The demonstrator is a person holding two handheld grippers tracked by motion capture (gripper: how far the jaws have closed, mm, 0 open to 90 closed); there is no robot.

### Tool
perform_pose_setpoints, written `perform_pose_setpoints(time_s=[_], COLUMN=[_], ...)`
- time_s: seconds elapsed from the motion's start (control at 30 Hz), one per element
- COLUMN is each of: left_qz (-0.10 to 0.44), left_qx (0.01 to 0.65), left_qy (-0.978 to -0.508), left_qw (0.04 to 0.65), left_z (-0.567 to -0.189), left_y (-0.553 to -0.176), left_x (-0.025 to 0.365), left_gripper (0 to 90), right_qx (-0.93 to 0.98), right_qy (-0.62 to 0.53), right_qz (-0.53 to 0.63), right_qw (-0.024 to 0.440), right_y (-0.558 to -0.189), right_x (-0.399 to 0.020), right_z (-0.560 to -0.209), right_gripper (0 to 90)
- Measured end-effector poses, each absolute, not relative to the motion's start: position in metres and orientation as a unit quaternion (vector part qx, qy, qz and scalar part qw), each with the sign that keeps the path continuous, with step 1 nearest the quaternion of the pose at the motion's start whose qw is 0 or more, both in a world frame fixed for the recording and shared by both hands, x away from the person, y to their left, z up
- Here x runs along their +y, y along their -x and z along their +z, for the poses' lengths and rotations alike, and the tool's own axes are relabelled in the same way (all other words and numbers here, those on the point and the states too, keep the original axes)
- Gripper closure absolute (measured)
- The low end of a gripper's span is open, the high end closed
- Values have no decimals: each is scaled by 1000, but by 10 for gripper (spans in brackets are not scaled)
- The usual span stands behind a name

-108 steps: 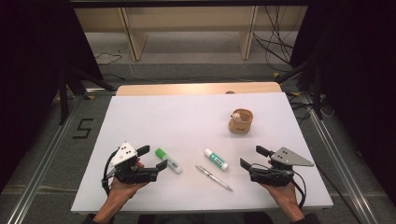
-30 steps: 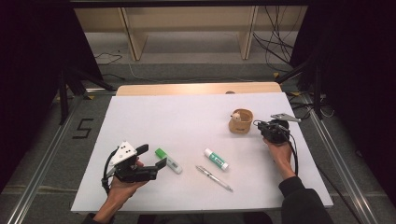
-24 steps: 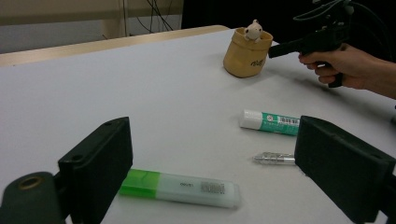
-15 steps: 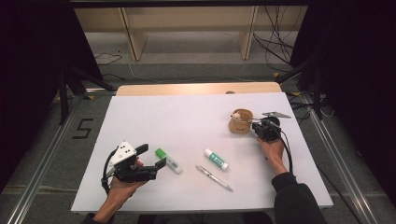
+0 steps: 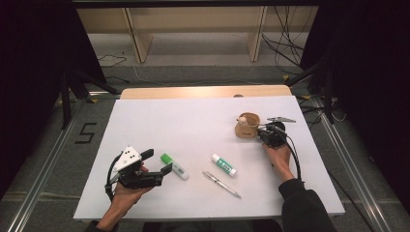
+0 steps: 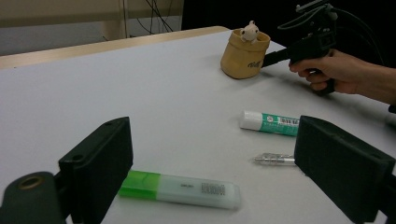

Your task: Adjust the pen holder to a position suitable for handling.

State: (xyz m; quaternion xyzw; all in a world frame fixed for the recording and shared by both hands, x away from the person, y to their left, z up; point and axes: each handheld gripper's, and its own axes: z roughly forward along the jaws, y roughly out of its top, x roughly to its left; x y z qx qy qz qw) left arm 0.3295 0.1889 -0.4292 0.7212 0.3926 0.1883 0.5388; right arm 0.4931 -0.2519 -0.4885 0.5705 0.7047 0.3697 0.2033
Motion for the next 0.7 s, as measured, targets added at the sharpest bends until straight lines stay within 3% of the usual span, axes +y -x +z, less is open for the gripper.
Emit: perform_pose_setpoints(time_s=[0.7], left_qz=[189], left_qx=[392], left_qy=[-721], left_qw=[540], left_z=[-429], left_y=[-329], left_x=[189], left_gripper=[112], right_qx=[746], right_qy=[-528], right_qz=[356], right_qw=[195], right_y=[-500], right_x=[-197], right_z=[-490], right_gripper=[900])
